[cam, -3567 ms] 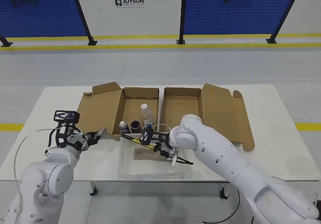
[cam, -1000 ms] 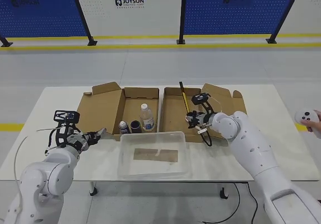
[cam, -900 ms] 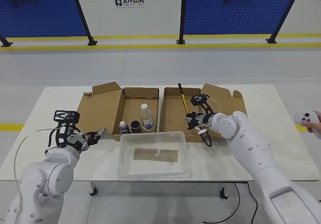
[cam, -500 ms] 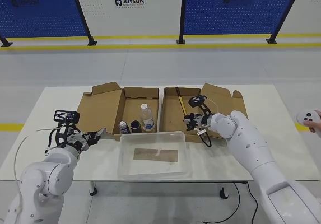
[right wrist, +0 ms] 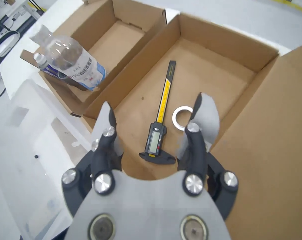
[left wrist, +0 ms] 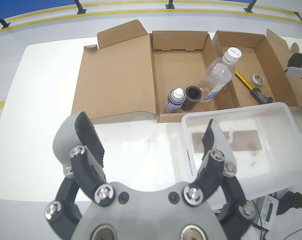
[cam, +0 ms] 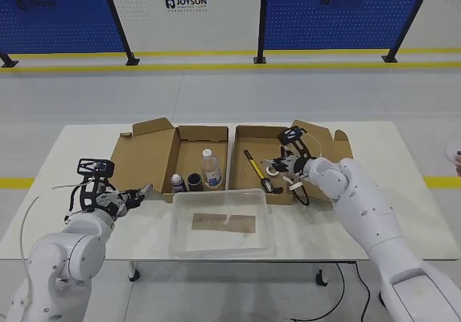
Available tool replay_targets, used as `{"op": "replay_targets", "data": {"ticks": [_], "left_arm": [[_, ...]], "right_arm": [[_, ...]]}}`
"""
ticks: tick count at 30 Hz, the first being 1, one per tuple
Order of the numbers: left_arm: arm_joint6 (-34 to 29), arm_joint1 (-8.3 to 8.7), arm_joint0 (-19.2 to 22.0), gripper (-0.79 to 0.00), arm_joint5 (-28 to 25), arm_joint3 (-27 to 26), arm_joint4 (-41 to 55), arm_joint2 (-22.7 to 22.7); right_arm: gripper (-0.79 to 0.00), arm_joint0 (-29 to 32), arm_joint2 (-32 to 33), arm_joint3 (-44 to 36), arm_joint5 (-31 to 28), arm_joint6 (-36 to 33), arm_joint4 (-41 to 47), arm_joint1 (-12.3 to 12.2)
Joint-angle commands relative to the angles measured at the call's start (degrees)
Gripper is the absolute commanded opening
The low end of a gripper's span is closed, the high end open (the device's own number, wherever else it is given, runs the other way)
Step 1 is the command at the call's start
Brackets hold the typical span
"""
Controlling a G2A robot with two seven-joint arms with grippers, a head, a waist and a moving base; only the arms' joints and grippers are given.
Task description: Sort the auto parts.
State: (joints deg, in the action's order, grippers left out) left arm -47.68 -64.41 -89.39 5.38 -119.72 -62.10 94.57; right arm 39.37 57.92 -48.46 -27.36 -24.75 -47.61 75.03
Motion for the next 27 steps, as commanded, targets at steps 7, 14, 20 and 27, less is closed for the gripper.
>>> {"op": "replay_targets", "data": {"ticks": [7, 14, 20, 27], "left_arm": [[0.0, 0.00, 0.0, 0.000, 0.0, 0.0, 0.0, 0.0], [0.0, 0.00, 0.0, 0.000, 0.0, 0.0, 0.0, 0.0], [0.0, 0.00, 0.0, 0.000, 0.0, 0.0, 0.0, 0.0], [0.0, 0.00, 0.0, 0.000, 0.0, 0.0, 0.0, 0.0]], "right_arm": [[0.000, 13.0, 11.1, -22.9, 3.0, 3.9, -4.6, -4.3], [0.000, 27.0, 19.5, -41.2, 6.0, 5.0, -6.7, -6.4], [0.000, 34.5, 23.2, -48.6, 5.7, 4.9, -7.7, -7.3], [0.000, 36.3, 24.4, -49.3, 3.8, 5.7, -6.9, -7.6]]}}
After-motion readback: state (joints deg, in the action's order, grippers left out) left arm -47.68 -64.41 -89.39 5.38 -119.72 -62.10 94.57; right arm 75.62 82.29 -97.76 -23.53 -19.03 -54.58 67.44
